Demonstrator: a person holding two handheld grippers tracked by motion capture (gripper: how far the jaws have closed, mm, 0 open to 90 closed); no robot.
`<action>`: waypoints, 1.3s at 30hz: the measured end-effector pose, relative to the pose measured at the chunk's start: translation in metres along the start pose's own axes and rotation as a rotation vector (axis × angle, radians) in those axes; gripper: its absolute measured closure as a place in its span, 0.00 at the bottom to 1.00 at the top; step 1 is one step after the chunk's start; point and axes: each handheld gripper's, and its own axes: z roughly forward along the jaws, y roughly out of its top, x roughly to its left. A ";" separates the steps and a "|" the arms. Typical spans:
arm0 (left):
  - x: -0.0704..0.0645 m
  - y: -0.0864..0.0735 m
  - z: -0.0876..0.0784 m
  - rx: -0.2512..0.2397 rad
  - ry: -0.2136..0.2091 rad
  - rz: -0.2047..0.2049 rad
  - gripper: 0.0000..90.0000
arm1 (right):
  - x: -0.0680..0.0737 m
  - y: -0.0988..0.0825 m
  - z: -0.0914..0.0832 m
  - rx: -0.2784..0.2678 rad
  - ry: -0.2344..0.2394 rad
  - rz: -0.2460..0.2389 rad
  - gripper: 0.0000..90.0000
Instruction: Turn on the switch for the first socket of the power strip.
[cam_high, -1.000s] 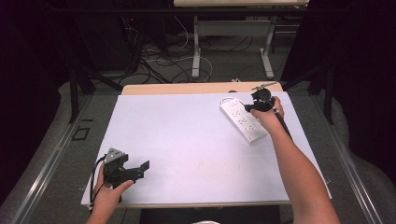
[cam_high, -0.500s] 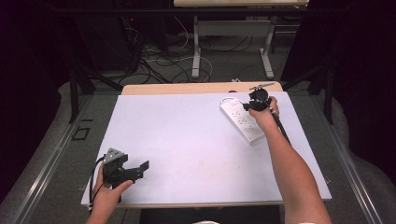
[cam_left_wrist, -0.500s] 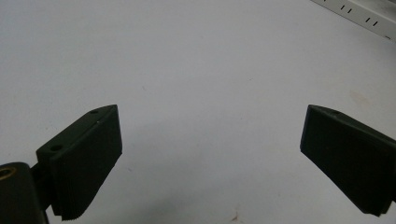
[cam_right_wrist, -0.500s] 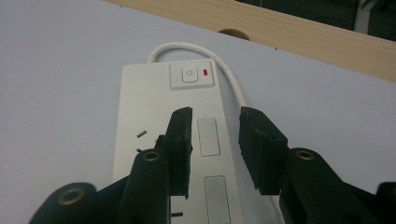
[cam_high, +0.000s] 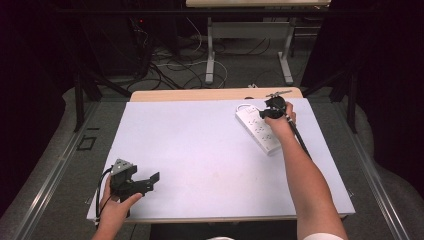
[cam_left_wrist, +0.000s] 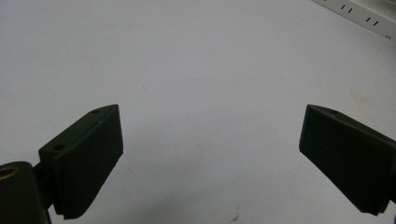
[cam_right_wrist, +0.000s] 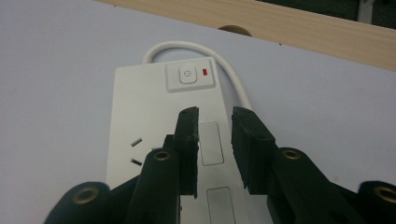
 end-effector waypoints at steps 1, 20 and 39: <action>0.000 0.000 0.000 0.000 -0.001 -0.001 0.07 | 0.000 0.000 0.001 -0.008 -0.006 -0.001 0.80; 0.001 0.000 0.000 0.005 -0.009 -0.009 0.07 | 0.001 -0.004 0.017 -0.035 -0.005 -0.001 1.00; 0.001 -0.001 0.000 0.006 -0.008 -0.008 0.08 | 0.004 -0.008 0.028 -0.044 0.003 0.009 1.00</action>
